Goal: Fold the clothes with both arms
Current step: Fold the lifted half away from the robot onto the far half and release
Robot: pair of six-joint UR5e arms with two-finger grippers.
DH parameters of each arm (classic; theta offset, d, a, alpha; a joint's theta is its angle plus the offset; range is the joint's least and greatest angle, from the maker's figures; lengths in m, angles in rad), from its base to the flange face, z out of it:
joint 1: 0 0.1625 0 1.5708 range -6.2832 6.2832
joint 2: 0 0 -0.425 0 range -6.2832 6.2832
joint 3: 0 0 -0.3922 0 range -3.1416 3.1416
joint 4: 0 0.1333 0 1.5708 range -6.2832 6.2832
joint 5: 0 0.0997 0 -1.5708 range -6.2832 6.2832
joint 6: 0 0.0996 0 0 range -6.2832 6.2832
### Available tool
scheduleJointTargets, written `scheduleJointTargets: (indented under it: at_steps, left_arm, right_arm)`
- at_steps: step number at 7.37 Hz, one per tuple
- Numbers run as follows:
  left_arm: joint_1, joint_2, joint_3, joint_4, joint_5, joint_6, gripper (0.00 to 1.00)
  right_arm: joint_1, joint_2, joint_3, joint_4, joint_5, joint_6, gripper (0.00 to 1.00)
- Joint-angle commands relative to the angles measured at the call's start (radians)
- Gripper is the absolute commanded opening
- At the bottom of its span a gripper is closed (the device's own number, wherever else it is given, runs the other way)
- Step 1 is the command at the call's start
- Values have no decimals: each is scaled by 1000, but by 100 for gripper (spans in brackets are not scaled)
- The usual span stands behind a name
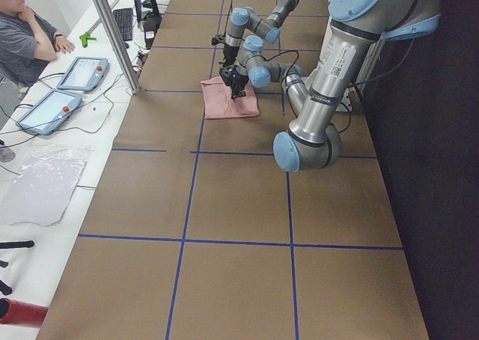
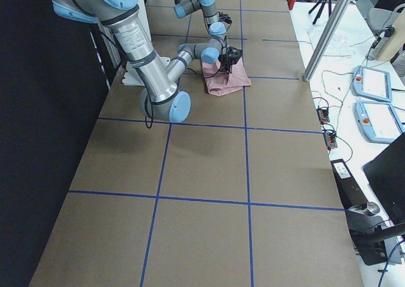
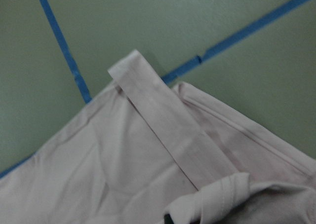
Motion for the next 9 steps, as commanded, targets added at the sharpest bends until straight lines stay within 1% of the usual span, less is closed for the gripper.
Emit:
scheduleJointTargets:
  at_steps: [1,2,3,4,5,6,7,8,9]
  left_arm:
    - [-130,-46,176,-113,-57,79,60]
    - [-144,-66,230,-165,-58,123,100]
    - [-164,-69,243,-194,-59,137,100]
    - [-167,-69,246,-201,-59,150,100]
    - [-167,-69,248,-205,-61,150,100]
    - [-169,-69,248,-230,-62,151,100]
    - [-189,-69,246,-234,-91,159,100]
    - [-212,-67,240,-232,-181,203,100]
    - [-250,-63,223,-231,-234,213,100]
  right_arm:
    - [74,110,-242,163,0,-22,16]
    - [88,119,-288,210,-5,-38,99]
    - [114,135,-304,212,-14,-87,100]
    - [142,142,-318,212,-8,-91,100]
    - [148,167,-365,212,-11,-91,100]
    - [165,176,-382,210,-9,-94,100]
    - [183,175,-384,204,-3,-180,100]
    - [195,172,-384,178,-1,-328,100]
    - [235,172,-379,113,36,-485,100]
